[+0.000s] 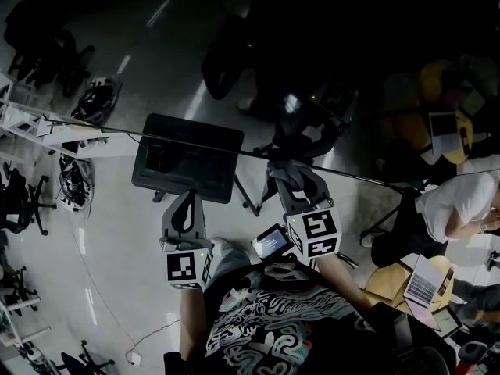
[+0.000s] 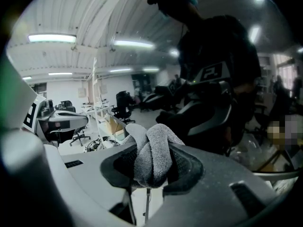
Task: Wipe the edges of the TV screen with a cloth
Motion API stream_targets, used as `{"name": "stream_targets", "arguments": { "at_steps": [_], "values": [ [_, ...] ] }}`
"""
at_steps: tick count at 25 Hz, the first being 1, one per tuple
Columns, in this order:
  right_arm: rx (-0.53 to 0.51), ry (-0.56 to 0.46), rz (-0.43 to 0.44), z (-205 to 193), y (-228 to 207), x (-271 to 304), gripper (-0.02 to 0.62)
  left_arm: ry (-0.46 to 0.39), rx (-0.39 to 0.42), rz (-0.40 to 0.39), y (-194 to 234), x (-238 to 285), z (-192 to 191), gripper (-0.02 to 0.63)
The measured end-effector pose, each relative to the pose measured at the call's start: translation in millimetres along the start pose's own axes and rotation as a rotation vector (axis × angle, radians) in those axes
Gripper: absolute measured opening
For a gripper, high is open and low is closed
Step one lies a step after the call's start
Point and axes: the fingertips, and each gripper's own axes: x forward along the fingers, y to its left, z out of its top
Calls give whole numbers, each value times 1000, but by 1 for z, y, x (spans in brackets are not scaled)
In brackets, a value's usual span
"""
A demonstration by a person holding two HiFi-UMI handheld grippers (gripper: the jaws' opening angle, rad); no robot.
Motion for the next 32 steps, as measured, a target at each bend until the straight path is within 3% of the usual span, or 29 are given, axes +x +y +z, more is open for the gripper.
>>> {"name": "stream_targets", "arguments": {
  "at_steps": [6,20,26,32],
  "values": [
    [-1,-1,13,6,15,15,150,37,5,10,20,-2,-3,18],
    [-3,7,21,18,50,46,149,1,-23,19,67,-8,-5,18],
    [-9,15,11,27,83,74,150,4,-44,17,114,-11,-15,18],
    [-7,22,5,29,93,87,149,17,-58,16,133,-12,-24,18]
  ]
}}
